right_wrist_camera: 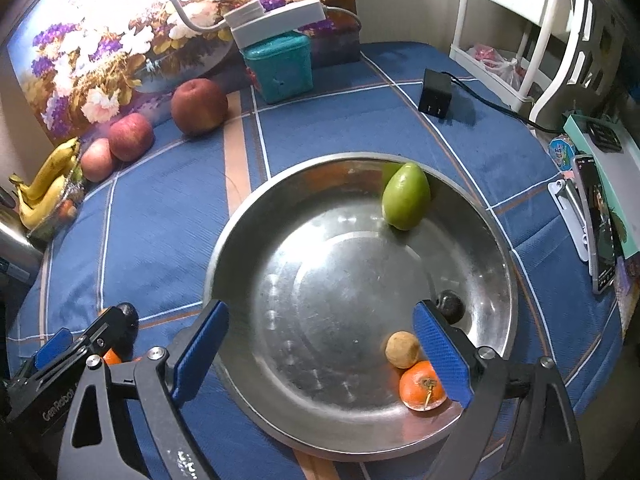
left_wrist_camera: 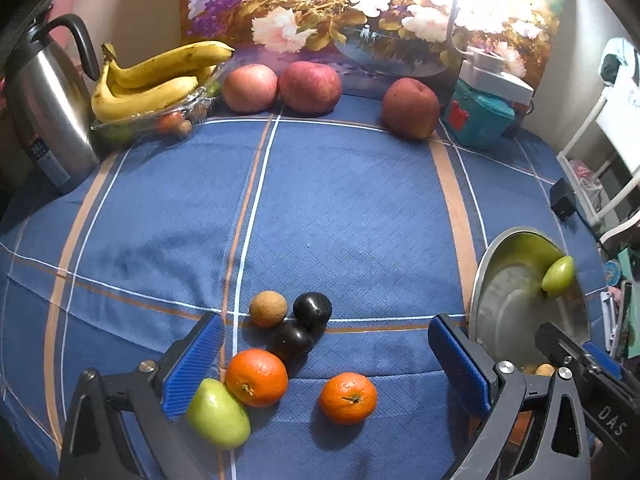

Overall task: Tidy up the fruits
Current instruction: 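Withdraw both open grippers from the pan back toward the fruit cluster, then close the right gripper on a mandarin orange while the left gripper moves toward the green apple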

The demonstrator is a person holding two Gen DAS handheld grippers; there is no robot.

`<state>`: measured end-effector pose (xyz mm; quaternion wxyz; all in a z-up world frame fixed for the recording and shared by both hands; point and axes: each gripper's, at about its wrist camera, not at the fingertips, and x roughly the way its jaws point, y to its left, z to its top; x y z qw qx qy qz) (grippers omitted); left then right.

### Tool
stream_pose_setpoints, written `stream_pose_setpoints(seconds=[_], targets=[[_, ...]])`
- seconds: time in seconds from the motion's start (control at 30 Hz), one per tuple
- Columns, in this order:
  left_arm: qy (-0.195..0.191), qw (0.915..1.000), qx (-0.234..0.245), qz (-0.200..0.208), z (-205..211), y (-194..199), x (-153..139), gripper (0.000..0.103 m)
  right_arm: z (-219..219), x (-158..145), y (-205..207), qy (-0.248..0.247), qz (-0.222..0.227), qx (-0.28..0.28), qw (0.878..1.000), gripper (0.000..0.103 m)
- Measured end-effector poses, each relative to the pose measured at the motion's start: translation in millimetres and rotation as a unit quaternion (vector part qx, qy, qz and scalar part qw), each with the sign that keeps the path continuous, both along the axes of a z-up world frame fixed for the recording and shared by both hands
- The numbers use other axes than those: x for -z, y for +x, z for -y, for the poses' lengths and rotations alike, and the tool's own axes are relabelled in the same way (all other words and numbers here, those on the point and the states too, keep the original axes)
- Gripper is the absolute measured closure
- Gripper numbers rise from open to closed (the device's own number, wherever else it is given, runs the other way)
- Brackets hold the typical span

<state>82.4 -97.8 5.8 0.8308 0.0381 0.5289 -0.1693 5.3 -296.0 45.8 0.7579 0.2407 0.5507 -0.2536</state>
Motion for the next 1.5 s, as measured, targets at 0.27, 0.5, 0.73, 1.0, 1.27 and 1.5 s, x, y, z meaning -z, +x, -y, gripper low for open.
stream_pose_setpoints(seconds=[0.27, 0.5, 0.73, 1.0, 1.27, 1.5], targets=[[-0.013, 0.9998, -0.012, -0.011, -19, 4, -3, 0.0, -8, -1, 3, 0.002, -0.004, -0.008, 1.0, 0.01], [0.001, 0.9996, -0.026, 0.006, -39, 8, -12, 0.0, -20, -2, 8, 0.004, -0.013, -0.019, 1.0, 0.01], [0.012, 0.9989, -0.041, 0.018, -61, 13, -19, 0.0, -39, 3, 18, 0.026, -0.017, -0.036, 0.999, 0.01], [0.039, 0.9972, -0.052, 0.038, -84, 16, -28, 0.0, -65, 2, 31, 0.032, -0.02, -0.066, 0.997, 0.01], [0.022, 0.9964, -0.075, 0.033, -107, 17, -33, 0.0, -90, 4, 45, 0.054, -0.013, -0.093, 0.994, 0.01], [0.004, 0.9957, -0.093, 0.002, -118, 17, -23, 0.0, -106, 8, 52, 0.061, -0.009, -0.115, 0.991, 0.01]])
